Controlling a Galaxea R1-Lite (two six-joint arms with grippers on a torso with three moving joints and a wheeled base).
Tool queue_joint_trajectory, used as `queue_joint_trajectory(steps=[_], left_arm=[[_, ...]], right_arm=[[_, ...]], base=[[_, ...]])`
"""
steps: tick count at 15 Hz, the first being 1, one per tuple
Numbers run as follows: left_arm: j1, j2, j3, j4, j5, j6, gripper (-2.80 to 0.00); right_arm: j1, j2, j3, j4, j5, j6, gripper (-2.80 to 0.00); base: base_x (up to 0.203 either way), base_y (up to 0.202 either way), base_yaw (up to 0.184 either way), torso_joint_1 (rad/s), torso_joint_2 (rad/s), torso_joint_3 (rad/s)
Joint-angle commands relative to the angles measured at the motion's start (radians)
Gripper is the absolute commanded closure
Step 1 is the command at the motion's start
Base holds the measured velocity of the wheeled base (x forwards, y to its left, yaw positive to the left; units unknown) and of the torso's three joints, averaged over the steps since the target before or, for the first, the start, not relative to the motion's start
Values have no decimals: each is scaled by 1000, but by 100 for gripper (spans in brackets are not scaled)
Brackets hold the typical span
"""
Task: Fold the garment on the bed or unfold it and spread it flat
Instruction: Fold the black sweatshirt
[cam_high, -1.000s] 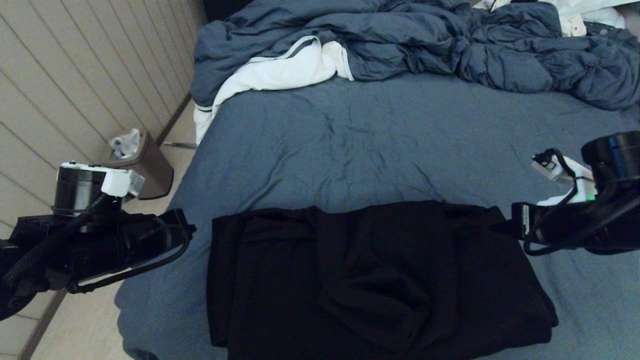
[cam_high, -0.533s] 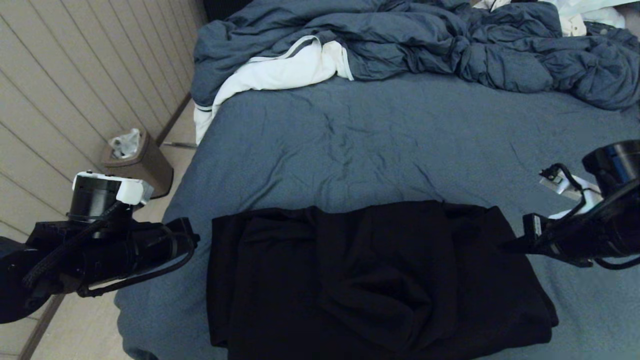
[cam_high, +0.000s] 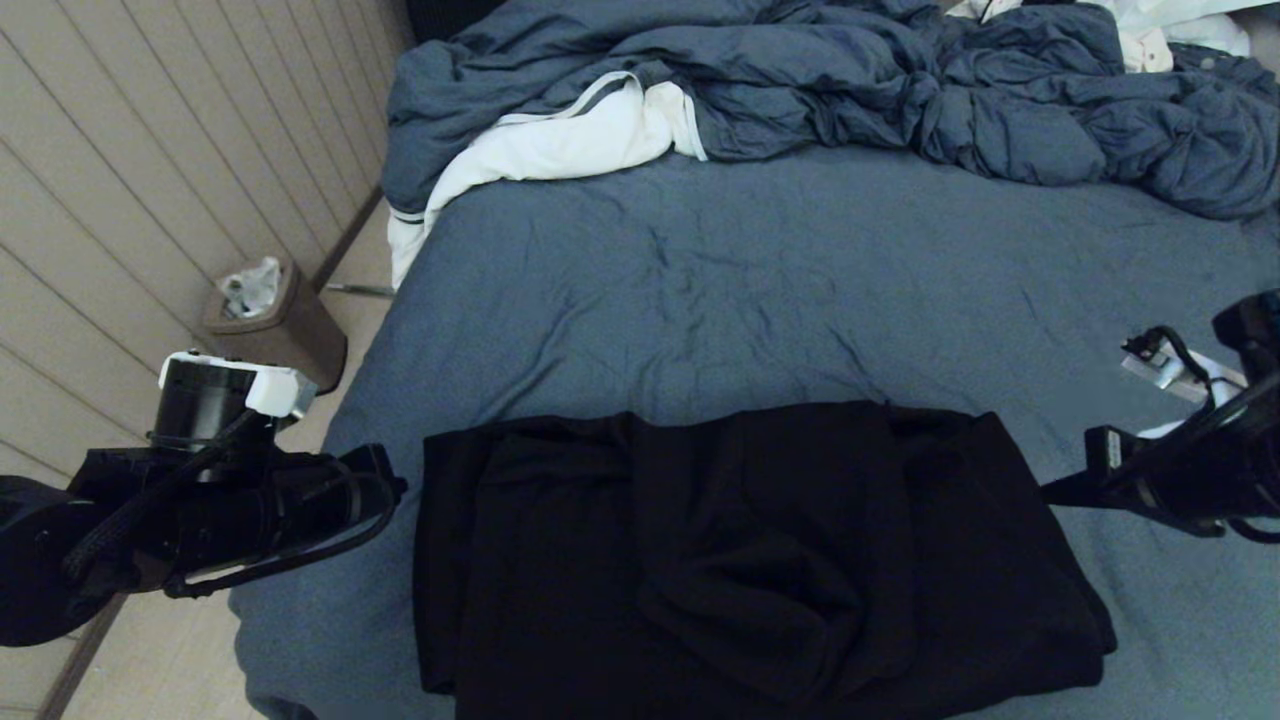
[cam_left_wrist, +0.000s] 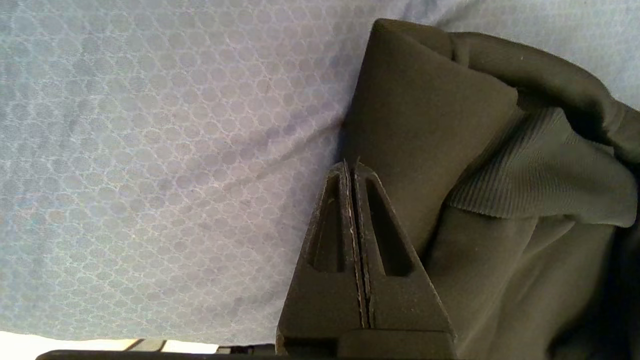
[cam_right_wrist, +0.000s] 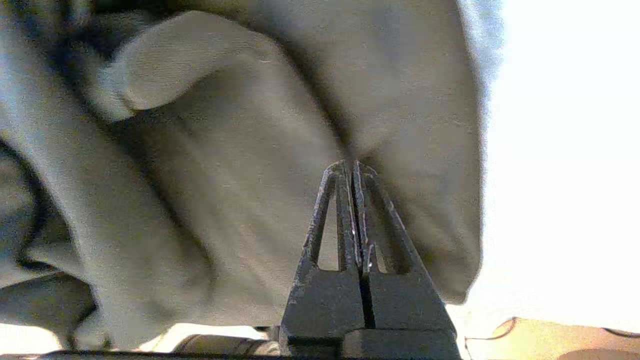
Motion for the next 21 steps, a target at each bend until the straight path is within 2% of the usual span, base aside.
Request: queue_joint_trajectory(steps=[1, 6, 11, 15, 21], left_arm=[[0, 10, -1, -2, -1, -4, 0], [0, 32, 16, -86, 3, -4, 0], [0, 32, 21, -86, 1, -4, 0], [0, 22, 21, -86, -1, -6, 0], [-12, 37, 18, -86, -2, -52, 0]], right_arm=[[-12, -11, 9, 0, 2, -5, 0], [-17, -39, 13, 5, 37, -40, 0], [-17, -45, 33, 7, 34, -62, 0], [-18, -58, 15, 59, 35, -65, 0], [-32, -63, 18, 61, 34, -68, 0]], base=[[0, 0, 0, 0, 0, 0], [0, 0, 0, 0, 0, 0], [0, 0, 0, 0, 0, 0], [0, 0, 0, 0, 0, 0], [0, 0, 0, 0, 0, 0]])
